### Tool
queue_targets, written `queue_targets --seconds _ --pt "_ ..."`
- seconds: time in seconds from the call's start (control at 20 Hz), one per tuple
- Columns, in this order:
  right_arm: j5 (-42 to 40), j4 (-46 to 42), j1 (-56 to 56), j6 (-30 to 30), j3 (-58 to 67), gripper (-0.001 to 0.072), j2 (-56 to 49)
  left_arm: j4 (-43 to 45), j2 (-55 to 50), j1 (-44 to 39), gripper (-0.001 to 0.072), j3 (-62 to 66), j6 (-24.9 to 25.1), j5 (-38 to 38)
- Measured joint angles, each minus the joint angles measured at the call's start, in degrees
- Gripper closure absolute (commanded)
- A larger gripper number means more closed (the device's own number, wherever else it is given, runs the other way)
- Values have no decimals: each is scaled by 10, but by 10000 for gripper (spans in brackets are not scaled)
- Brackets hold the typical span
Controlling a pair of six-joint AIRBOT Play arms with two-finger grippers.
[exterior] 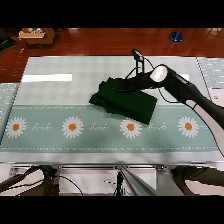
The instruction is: Fold the shirts.
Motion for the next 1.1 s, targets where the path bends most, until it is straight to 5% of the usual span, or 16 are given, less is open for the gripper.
queue_targets --seconds 0.3,0.4,0.45,0.7,1.1 --pt "197 -305 -142 49 -4 351 93 0 -1 0 686 0 11 1" --pt "250 -371 -220 61 -25 201 115 0 -2 0 686 0 13 1" --pt "261 -367 -259 63 -43 182 122 0 -2 0 687 0 13 1" --pt "200 -123 -392 8 -188 182 138 0 -7 0 686 0 15 1" --pt "57 185 -339 -127 -318 186 55 0 -12 0 686 0 15 1"
